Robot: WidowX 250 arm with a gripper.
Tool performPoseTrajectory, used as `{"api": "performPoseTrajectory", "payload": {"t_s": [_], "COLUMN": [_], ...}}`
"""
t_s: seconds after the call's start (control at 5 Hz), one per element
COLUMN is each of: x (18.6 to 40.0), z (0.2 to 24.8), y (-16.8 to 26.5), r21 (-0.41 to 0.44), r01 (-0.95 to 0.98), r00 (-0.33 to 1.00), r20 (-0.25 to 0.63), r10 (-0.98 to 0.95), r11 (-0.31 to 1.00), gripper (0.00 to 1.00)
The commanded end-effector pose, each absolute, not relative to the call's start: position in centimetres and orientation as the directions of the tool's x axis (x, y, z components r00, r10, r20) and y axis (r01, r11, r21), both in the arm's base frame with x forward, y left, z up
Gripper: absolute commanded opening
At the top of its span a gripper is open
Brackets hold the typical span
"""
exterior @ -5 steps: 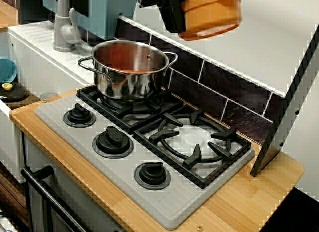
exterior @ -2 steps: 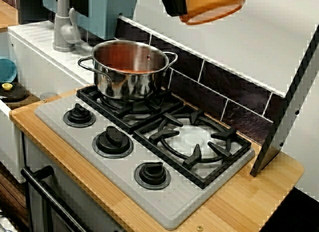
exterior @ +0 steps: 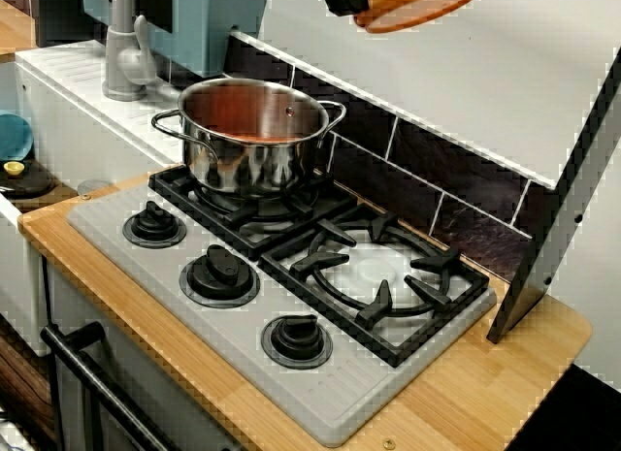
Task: Lift pot from stove
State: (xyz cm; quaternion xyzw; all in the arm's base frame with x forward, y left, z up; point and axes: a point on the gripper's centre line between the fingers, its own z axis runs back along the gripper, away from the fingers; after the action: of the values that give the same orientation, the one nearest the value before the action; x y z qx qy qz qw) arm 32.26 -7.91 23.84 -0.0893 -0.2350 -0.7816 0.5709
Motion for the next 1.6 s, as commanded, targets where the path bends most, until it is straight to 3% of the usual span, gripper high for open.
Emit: {"api": "performPoseTrajectory", "payload": {"t_s": [0.0,1.4], "x": [31.92,32.23], "z": [26.05,26.19], "y": [-7.84,-7.75], "r21": [0.329,0.326], "r01": [0.915,0.921], "r00": [-0.358,-0.337], "r20": [0.391,0.396], "r10": [-0.848,-0.854], "r11": [-0.234,-0.212], "gripper": [0.0,0.0]}}
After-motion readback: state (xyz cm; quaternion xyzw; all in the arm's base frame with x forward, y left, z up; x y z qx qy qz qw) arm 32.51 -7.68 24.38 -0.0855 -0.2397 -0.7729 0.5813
